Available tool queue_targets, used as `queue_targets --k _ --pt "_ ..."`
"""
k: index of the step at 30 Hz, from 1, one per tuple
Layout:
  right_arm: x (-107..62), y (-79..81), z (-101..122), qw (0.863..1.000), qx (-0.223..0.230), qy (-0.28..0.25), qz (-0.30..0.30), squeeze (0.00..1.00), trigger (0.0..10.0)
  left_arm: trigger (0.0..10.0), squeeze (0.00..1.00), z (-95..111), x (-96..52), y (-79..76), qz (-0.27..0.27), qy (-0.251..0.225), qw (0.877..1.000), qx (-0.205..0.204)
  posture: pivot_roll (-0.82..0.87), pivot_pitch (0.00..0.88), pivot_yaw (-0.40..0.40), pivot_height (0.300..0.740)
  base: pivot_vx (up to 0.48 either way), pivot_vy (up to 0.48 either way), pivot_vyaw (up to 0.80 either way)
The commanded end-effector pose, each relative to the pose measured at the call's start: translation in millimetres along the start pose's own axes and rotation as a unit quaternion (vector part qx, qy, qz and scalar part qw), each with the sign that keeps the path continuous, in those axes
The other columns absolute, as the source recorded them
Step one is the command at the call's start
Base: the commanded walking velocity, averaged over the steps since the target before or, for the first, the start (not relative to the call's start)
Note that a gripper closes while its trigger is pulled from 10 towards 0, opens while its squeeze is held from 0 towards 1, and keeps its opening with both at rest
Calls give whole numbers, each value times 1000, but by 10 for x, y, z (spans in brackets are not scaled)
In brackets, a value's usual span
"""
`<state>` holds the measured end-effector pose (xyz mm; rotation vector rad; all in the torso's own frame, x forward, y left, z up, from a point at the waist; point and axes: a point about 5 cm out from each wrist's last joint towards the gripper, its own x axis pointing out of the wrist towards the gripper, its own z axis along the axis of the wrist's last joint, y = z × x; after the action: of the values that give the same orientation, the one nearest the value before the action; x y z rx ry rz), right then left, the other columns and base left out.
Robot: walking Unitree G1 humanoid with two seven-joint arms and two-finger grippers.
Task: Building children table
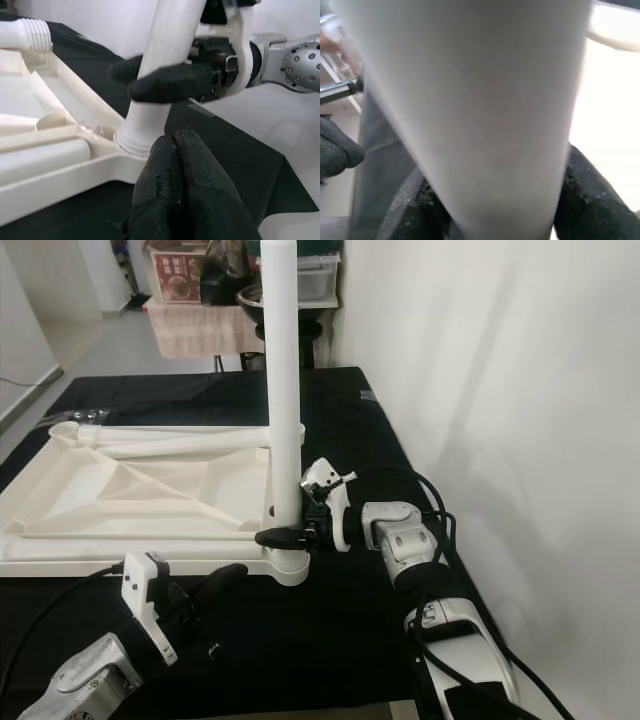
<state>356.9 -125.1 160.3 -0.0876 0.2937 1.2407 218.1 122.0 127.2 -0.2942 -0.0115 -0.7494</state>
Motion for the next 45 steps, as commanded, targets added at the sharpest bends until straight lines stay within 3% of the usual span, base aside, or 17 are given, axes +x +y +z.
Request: queue_targets --k 1,7,11,12,13,15,16,22,23,24,27,28,32,33,34,35,45 --pt "45 16 74 1000 0 -16 23 0 0 10000 0 15 6 -30 -4 1 1000 2 -23 0 -35 740 0 0 0" --pt "14 10 32 1000 -4 -16 20 0 0 10000 0 16 11 -40 -5 -1 1000 -1 -27 0 -39 740 0 0 0" --pt "14 45 -190 995 -24 -7 -98 0 0 10000 0 24 3 -40 -4 -3 1000 0 -30 0 -53 740 0 0 0" --pt "78 101 -297 971 2 -3 -237 0 0 10000 0 36 -9 -26 -2 -4 1000 2 -35 0 -47 740 0 0 0" --pt "78 101 -297 971 2 -3 -237 0 0 10000 0 36 -9 -26 -2 -4 1000 2 -35 0 -47 740 0 0 0" --pt "125 467 -435 931 93 -9 -353 0 0 10000 0 50 -36 14 2 -3 1000 5 -70 0 -21 740 0 0 0" --pt "115 579 -447 925 82 1 -370 0 0 10000 0 50 -41 32 2 -3 1000 5 -78 0 -13 740 0 0 0" --pt "98 454 -391 931 30 7 -363 0 0 10000 0 36 -22 53 0 0 1000 4 -70 0 -10 740 0 0 0" --pt "110 381 -384 931 47 6 -362 0 7608 10000 0 30 -13 59 1 2 1000 5 -62 0 -15 740 0 0 0" --pt "145 351 -364 937 57 0 -345 0 10000 10000 0 24 -7 63 4 1 1000 6 -65 0 -15 740 0 0 0" --pt "187 349 -336 945 58 -5 -321 27 10000 10000 0 22 -3 66 7 -1 1000 7 -64 0 -15 740 0 0 0" --pt "227 361 -265 956 53 -24 -288 1000 10000 10000 0 20 2 68 11 -2 1000 8 -60 0 -17 740 0 0 0" --pt "250 414 -56 981 0 -58 -184 1000 10000 10000 0 10 18 64 9 -2 1000 8 -63 0 -14 740 0 0 0" --pt "232 440 12 987 -27 -61 -148 565 10000 10000 0 7 24 62 6 0 1000 7 -63 0 -14 740 0 0 0" --pt "208 440 55 990 -53 -58 -121 565 10000 10000 0 4 26 59 3 1 1000 6 -61 0 -14 740 0 0 0" --pt "182 407 77 992 -67 -50 -94 0 10000 10000 0 3 26 54 0 2 1000 5 -54 0 -16 740 0 0 0" --pt "199 159 178 997 -68 -33 20 0 10000 10000 0 2 21 24 -2 0 1000 4 -35 0 -24 740 0 0 0"
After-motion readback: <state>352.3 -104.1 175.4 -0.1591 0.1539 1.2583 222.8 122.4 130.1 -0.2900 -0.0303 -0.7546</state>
